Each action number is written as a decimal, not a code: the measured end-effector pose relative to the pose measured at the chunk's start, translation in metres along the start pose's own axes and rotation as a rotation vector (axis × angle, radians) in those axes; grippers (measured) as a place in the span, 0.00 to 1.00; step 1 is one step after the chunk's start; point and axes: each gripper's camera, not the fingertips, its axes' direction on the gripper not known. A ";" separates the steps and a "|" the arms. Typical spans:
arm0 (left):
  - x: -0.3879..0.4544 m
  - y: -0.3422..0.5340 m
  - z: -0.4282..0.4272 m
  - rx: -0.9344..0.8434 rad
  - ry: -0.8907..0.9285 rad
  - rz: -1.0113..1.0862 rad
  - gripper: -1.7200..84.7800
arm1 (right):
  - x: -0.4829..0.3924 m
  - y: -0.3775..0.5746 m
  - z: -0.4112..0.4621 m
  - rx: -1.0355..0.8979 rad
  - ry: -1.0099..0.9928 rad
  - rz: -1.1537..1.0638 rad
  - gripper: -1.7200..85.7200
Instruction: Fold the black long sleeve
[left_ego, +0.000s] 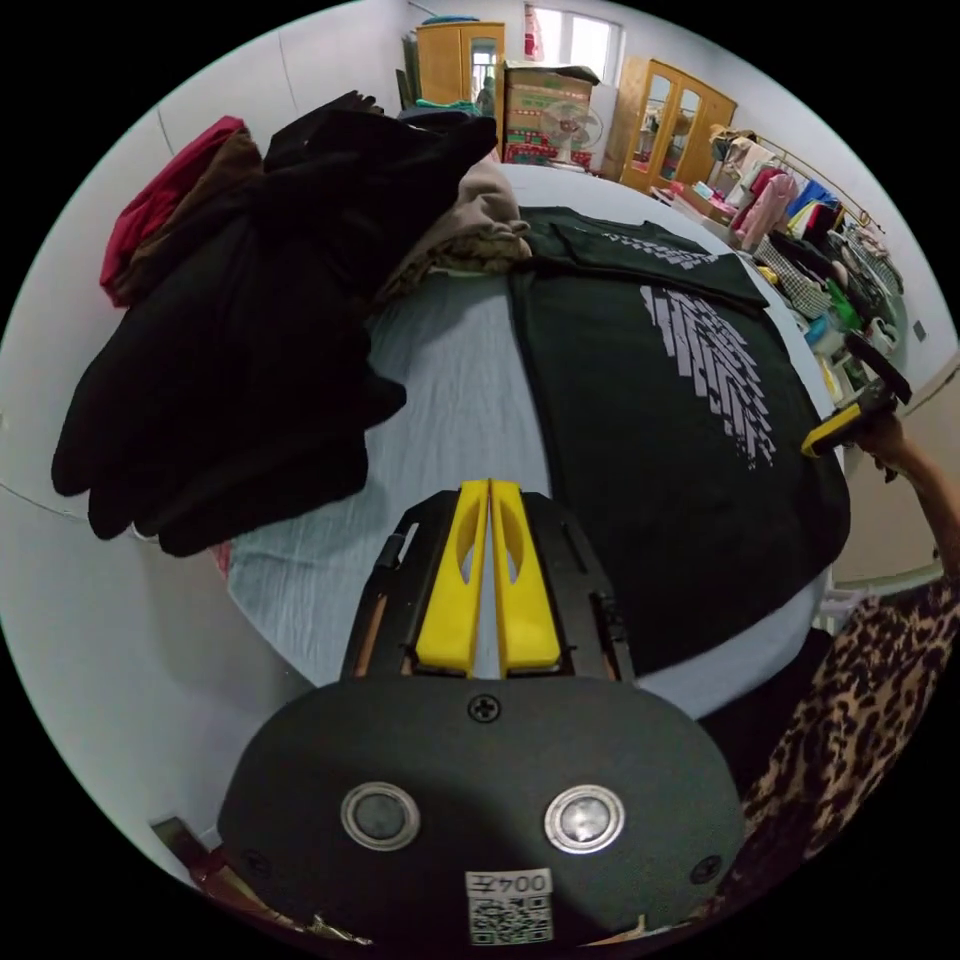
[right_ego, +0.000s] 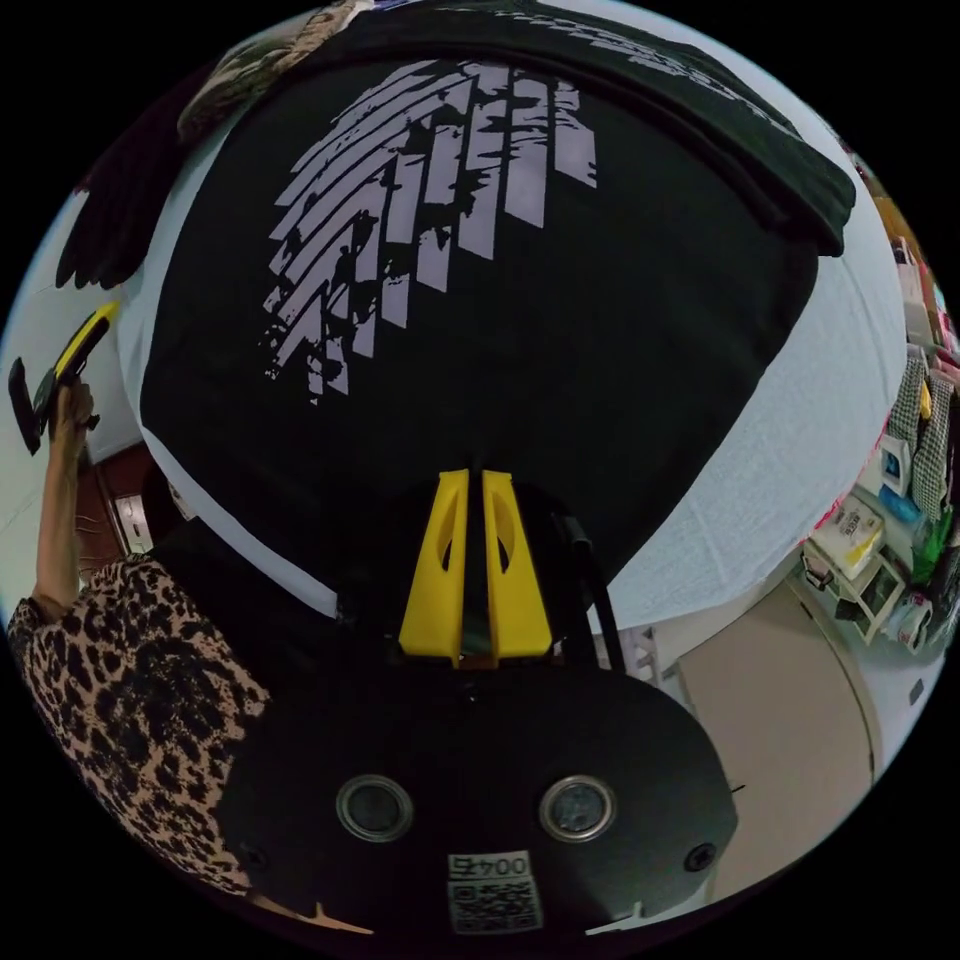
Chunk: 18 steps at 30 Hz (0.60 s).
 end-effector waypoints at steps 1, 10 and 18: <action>-0.006 0.012 -0.001 -0.023 0.038 0.010 0.04 | 0.002 0.003 0.006 0.015 0.013 -0.024 0.06; -0.049 0.093 0.012 -0.162 0.365 0.009 0.09 | 0.021 0.032 0.063 0.169 0.104 0.061 0.07; -0.071 0.117 0.028 -0.201 0.447 -0.035 0.10 | 0.083 0.068 0.120 0.316 -0.119 0.197 0.08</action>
